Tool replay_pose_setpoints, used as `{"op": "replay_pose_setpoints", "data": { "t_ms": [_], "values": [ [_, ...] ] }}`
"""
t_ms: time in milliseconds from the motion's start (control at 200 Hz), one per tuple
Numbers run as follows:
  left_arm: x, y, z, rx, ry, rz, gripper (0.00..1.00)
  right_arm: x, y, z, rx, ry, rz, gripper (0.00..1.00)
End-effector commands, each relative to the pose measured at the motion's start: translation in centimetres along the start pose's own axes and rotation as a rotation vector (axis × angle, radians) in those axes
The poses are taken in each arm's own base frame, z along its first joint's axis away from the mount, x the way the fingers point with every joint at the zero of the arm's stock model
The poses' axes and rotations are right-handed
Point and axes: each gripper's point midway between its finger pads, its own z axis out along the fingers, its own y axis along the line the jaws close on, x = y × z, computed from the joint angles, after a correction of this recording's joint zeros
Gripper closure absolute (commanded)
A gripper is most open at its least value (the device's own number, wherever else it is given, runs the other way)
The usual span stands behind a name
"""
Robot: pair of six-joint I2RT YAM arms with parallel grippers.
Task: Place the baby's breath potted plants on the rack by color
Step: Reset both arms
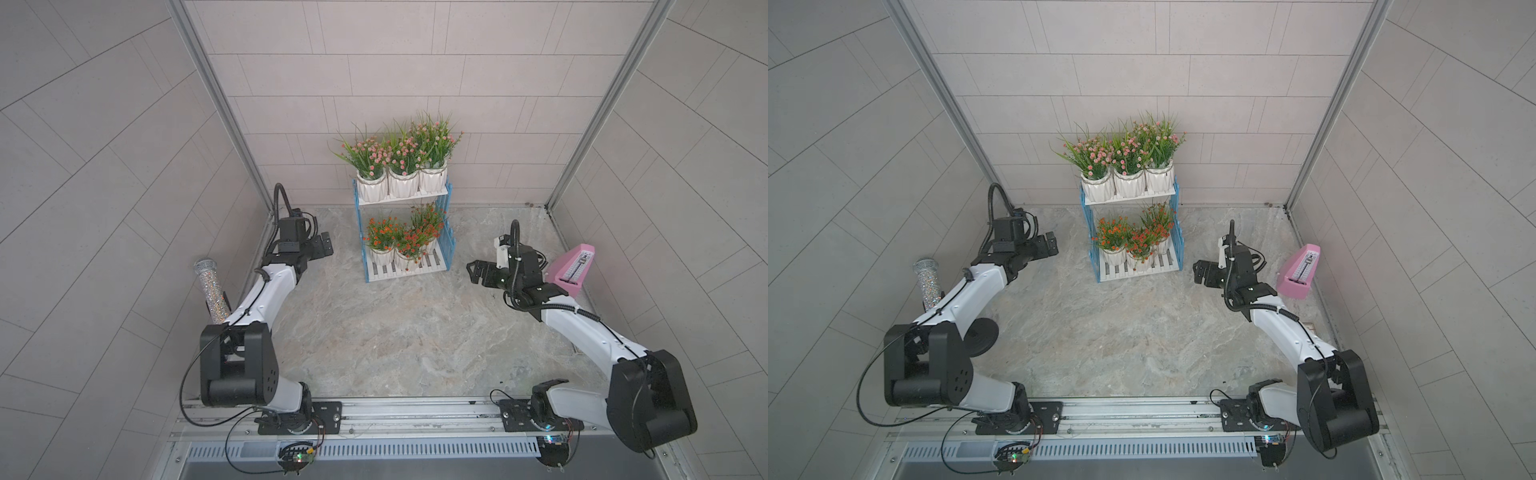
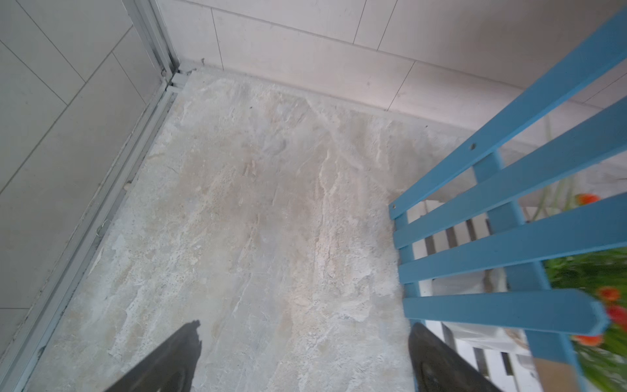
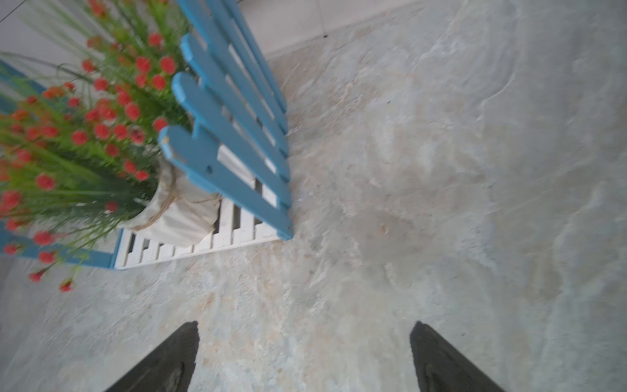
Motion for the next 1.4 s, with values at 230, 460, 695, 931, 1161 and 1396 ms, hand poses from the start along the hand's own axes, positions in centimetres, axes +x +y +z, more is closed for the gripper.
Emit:
{"op": "replay_pose_setpoints", "data": {
  "t_ms": [230, 460, 695, 931, 1161, 1396],
  "values": [
    [6.6, 3.1, 4.7, -0.112, -0.126, 0.112, 0.00, -2.0, -8.7, 0.4, 0.201, -0.063, -0.067, 0.01],
    [7.4, 2.2, 2.2, -0.135, -0.268, 0.153, 0.00, -0.2, -10.3, 0.9, 0.204, -0.233, -0.190, 0.01],
    [8.3, 1.7, 1.8, -0.161, -0.330, 0.187, 0.00, 0.2, -9.3, 0.8, 0.150, -0.341, -0.279, 0.01],
    [8.1, 2.5, 2.2, -0.177, -0.335, 0.157, 0.00, 1.9, -10.0, 2.3, 0.190, -0.370, -0.312, 0.01],
    [8.1, 2.9, 2.4, -0.181, -0.326, 0.142, 0.00, 1.1, -10.5, 3.5, 0.192, -0.332, -0.283, 0.01],
    [8.2, 3.0, 2.6, -0.183, -0.321, 0.138, 0.00, 1.1, -10.4, 3.4, 0.197, -0.342, -0.292, 0.01]
  ]
}}
